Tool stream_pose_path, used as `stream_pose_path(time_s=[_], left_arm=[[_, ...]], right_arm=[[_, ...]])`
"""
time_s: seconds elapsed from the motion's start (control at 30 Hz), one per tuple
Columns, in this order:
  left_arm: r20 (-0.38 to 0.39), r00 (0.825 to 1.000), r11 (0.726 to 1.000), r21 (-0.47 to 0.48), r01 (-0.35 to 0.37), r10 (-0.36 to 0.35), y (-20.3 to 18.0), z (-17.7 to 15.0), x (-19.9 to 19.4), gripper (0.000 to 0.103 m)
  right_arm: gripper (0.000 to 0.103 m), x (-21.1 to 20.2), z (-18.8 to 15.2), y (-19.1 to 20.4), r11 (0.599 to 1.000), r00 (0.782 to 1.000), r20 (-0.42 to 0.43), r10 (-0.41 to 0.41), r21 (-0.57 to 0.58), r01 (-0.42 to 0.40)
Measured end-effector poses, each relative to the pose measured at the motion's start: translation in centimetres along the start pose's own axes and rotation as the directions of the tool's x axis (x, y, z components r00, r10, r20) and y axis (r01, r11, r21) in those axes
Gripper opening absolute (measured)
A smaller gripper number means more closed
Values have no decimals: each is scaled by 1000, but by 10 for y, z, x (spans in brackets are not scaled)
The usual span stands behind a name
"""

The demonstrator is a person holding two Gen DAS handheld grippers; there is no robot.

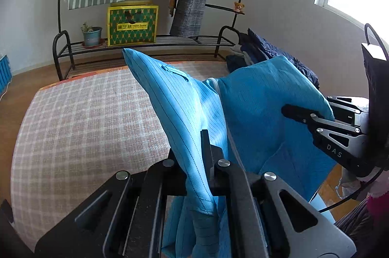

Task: Fold large clothes
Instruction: 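Carry the lifted coat with both grippers toward the dark clothes pile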

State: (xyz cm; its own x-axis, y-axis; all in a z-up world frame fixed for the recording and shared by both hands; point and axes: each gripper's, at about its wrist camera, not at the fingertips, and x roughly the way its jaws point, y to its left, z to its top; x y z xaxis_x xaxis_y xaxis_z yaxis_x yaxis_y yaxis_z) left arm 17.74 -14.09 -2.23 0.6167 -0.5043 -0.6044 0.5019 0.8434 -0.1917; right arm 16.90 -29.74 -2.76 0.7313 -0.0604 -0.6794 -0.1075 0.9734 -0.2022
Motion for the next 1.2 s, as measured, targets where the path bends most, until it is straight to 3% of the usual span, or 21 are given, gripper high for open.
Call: stream_pose_path(time_s=[0.37,0.77,1.0,1.2], left_arm=[[32,998,998,39,57,-58,-73,42,20,3],[26,990,987,80,140,-142,-165,99,80,3],[73,975,974,108,200,-209,-226,162,123,3],[120,964,967,123,224,-239,-267,230,181,3]], right_arm=[[3,-36,-5,-71,997,996,44,-78,15,77],[3,-49,-4,-178,981,980,45,-195,16,195],[3,-56,23,-258,950,948,67,-312,26,311],[3,-36,65,-332,905,901,88,-424,53,421]])
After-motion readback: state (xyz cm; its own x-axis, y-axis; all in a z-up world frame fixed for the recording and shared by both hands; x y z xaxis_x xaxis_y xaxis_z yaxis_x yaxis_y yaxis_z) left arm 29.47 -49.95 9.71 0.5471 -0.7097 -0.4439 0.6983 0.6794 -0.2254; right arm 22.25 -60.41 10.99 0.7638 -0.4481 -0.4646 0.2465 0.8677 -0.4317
